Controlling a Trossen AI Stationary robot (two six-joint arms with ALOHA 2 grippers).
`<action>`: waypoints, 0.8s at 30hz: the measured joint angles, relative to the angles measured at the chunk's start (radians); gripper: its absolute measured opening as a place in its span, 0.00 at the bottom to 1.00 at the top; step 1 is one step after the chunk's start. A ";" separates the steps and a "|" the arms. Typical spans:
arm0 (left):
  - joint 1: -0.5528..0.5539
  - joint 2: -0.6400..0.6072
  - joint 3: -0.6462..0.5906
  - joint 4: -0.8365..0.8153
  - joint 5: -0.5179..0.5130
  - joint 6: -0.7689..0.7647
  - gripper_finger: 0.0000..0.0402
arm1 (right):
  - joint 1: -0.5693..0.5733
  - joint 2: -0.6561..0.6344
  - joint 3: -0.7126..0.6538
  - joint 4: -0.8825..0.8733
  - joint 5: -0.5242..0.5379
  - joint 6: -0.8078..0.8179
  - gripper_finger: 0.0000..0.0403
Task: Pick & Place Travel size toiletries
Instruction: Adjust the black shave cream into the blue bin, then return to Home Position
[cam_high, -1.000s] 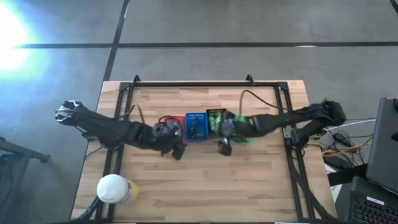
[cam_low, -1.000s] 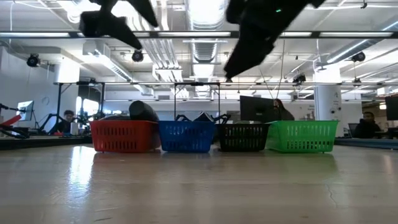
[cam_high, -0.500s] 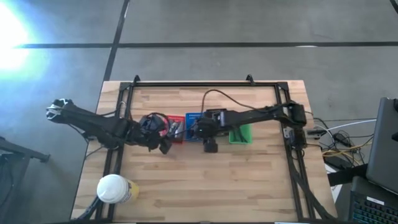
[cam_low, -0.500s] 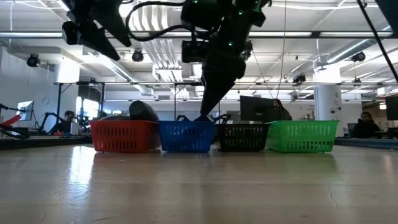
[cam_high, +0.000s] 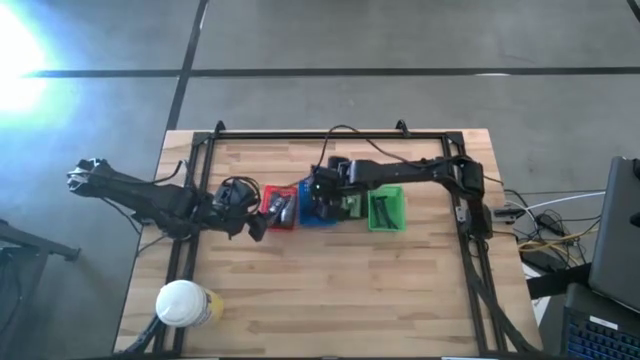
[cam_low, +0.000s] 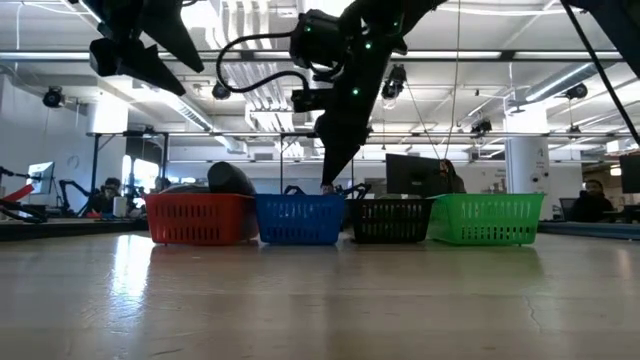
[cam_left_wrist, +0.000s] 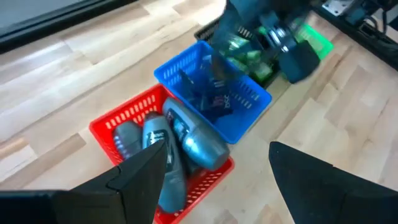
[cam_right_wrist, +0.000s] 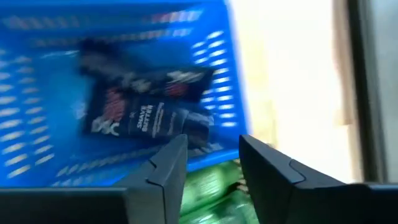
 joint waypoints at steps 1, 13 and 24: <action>0.000 -0.001 -0.002 0.000 -0.006 0.000 0.71 | -0.011 0.000 0.000 0.013 0.007 0.001 0.35; -0.002 -0.002 -0.004 0.035 0.019 0.013 0.71 | -0.034 -0.106 -0.003 0.017 0.012 0.027 0.28; 0.001 -0.082 0.095 0.075 0.036 0.213 0.71 | 0.004 -0.424 -0.092 -0.048 -0.169 0.218 0.36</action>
